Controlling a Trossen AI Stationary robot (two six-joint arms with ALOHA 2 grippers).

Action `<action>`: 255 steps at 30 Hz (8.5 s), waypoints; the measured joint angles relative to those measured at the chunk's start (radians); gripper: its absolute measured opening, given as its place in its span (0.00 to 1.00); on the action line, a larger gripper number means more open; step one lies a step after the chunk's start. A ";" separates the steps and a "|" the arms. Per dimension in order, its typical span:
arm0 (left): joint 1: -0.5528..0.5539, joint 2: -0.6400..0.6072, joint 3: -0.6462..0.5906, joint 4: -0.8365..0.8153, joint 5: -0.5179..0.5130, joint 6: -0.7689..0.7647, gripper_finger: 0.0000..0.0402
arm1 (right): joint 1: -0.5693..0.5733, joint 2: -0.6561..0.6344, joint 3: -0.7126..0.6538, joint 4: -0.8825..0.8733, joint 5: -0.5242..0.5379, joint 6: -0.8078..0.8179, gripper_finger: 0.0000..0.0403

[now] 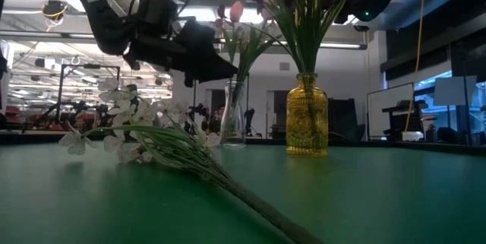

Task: Sort flowers into vase by color
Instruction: Put the pink flower into the transparent vase, then put the white flowers into the transparent vase

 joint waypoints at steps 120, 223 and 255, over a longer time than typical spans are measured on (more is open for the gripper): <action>-0.896 0.284 0.507 -1.259 -0.383 0.188 0.07 | -0.060 -0.285 0.001 -0.353 0.010 0.078 0.61; -0.595 -0.601 0.509 -1.337 -0.258 -0.599 0.03 | 1.098 0.182 0.413 -0.843 1.923 -1.993 0.61; -0.654 -0.597 0.507 -1.302 -0.251 -0.603 0.03 | 1.078 0.182 0.431 -0.973 1.984 -2.010 0.03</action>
